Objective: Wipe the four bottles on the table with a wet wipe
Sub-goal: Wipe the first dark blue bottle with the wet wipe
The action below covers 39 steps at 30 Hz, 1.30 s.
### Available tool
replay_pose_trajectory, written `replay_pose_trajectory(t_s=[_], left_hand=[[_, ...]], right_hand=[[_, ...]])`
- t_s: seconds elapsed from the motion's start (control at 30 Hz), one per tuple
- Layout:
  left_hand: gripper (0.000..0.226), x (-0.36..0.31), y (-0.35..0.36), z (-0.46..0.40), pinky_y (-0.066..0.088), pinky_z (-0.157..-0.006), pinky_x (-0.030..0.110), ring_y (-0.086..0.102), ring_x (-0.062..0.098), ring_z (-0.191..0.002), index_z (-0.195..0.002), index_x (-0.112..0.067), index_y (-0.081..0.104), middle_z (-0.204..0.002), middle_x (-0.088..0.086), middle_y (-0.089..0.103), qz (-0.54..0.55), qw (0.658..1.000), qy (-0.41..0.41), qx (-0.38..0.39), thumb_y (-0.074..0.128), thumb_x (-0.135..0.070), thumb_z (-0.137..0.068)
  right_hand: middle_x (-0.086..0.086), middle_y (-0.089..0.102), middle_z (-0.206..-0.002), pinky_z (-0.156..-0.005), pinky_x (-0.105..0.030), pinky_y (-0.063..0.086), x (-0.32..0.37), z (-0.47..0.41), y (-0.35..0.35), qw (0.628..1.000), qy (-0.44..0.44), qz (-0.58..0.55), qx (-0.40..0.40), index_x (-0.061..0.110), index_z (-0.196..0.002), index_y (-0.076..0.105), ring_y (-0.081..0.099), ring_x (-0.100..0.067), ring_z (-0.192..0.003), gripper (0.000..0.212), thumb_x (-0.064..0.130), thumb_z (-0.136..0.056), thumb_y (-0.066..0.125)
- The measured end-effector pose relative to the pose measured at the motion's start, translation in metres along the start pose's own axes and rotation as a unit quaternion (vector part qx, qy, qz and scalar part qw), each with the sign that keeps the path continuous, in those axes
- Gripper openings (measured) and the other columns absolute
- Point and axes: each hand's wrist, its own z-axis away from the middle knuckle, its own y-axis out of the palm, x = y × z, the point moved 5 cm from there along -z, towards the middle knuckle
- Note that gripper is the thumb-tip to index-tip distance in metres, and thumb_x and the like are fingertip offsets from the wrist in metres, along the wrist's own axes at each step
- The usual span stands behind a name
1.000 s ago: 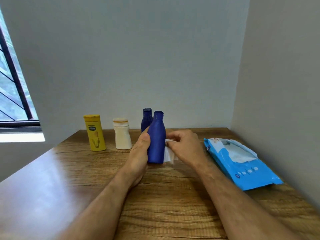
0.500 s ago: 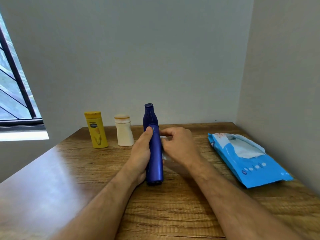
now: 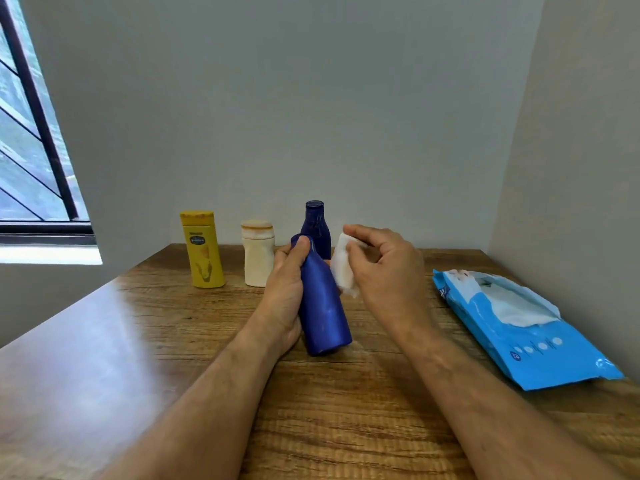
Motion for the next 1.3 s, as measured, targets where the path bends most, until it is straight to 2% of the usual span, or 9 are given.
replay_pose_trajectory(t_s=[0.2, 0.3, 0.4, 0.47, 0.67, 0.83, 1.03, 1.2, 1.3], left_hand=[[0.03, 0.003, 0.002, -0.001, 0.056, -0.082, 0.05, 0.064, 0.03, -0.077, -0.109, -0.003, 0.058, -0.085, 0.017, 0.069, 0.052, 0.998, -0.008, 0.024, 0.041, -0.025, -0.099], [0.03, 0.001, 0.008, 0.003, 0.062, -0.069, 0.048, 0.066, 0.032, -0.078, -0.115, -0.004, 0.057, -0.094, 0.022, 0.066, 0.107, 0.993, -0.017, 0.047, 0.037, -0.018, -0.097], [0.038, -0.001, 0.006, 0.003, 0.056, -0.091, 0.051, 0.065, 0.035, -0.101, -0.13, -0.002, 0.055, -0.119, 0.027, 0.065, 0.137, 0.99, -0.001, 0.044, 0.041, -0.016, -0.098], [0.038, -0.004, 0.003, 0.002, 0.049, -0.098, 0.052, 0.063, 0.036, -0.104, -0.135, -0.006, 0.054, -0.125, 0.026, 0.061, 0.138, 0.99, 0.007, 0.042, 0.044, -0.018, -0.1], [0.034, -0.004, 0.003, 0.002, 0.062, -0.069, 0.046, 0.069, 0.031, -0.093, -0.13, -0.013, 0.06, -0.122, 0.022, 0.067, 0.132, 0.99, -0.009, 0.05, 0.048, -0.029, -0.103], [0.047, -0.001, 0.004, 0.003, 0.058, -0.075, 0.045, 0.067, 0.031, -0.088, -0.136, -0.005, 0.056, -0.109, 0.021, 0.067, 0.088, 0.994, -0.025, 0.054, 0.053, -0.036, -0.1], [0.051, -0.004, 0.004, 0.004, 0.051, -0.096, 0.054, 0.064, 0.034, -0.103, -0.14, -0.012, 0.053, -0.121, 0.022, 0.067, 0.084, 0.995, 0.0, 0.061, 0.058, -0.032, -0.093], [0.056, -0.014, -0.015, 0.0, 0.063, -0.078, 0.046, 0.071, 0.032, -0.091, -0.142, -0.006, 0.05, -0.117, 0.023, 0.067, 0.128, 0.992, 0.003, -0.004, 0.059, -0.036, -0.095], [0.053, -0.012, -0.019, -0.001, 0.063, -0.072, 0.044, 0.072, 0.03, -0.089, -0.142, -0.005, 0.05, -0.115, 0.022, 0.068, 0.109, 0.994, -0.012, -0.011, 0.051, -0.039, -0.102]], right_hand=[[0.014, 0.063, -0.102, -0.076, 0.001, 0.043, 0.002, 0.001, -0.01, 0.996, -0.048, -0.005, -0.071, 0.021, -0.114, 0.073, 0.053, 0.021, -0.095, 0.022, 0.013, -0.096, 0.062], [0.009, 0.07, -0.105, -0.071, -0.008, 0.053, 0.001, 0.007, 0.0, 0.998, -0.061, -0.013, 0.014, 0.024, -0.11, 0.075, 0.062, 0.012, -0.09, 0.02, 0.016, -0.094, 0.066], [0.013, 0.075, -0.107, -0.09, -0.028, 0.057, -0.003, 0.01, 0.015, 0.993, -0.074, 0.029, 0.088, 0.028, -0.11, 0.077, 0.068, 0.002, -0.096, 0.022, 0.016, -0.092, 0.069], [0.016, 0.072, -0.116, -0.096, -0.022, 0.054, -0.004, 0.009, 0.018, 0.992, -0.048, 0.027, 0.118, 0.032, -0.122, 0.071, 0.065, 0.004, -0.103, 0.032, 0.018, -0.093, 0.067], [0.011, 0.073, -0.106, -0.082, -0.02, 0.058, 0.001, 0.008, 0.011, 0.992, -0.049, 0.02, 0.118, 0.028, -0.116, 0.074, 0.068, 0.001, -0.086, 0.025, 0.018, -0.094, 0.067], [0.005, 0.065, -0.094, -0.059, 0.002, 0.043, 0.012, 0.006, -0.01, 0.995, -0.093, 0.008, 0.02, 0.014, -0.114, 0.073, 0.058, 0.021, -0.079, 0.022, 0.01, -0.094, 0.065], [0.009, 0.06, -0.09, -0.067, -0.011, 0.044, 0.004, 0.009, 0.013, 0.976, -0.122, 0.128, 0.124, 0.025, -0.118, 0.073, 0.055, -0.003, -0.076, 0.024, 0.029, -0.096, 0.063], [0.017, 0.063, -0.082, -0.067, -0.011, 0.043, 0.001, 0.019, 0.022, 0.95, -0.12, 0.122, 0.261, 0.022, -0.105, 0.078, 0.059, 0.0, -0.073, 0.017, 0.026, -0.091, 0.069], [0.02, 0.061, -0.082, -0.067, -0.009, 0.043, 0.004, 0.021, 0.024, 0.945, -0.144, 0.135, 0.261, 0.022, -0.108, 0.078, 0.059, 0.0, -0.075, 0.02, 0.025, -0.091, 0.068]])
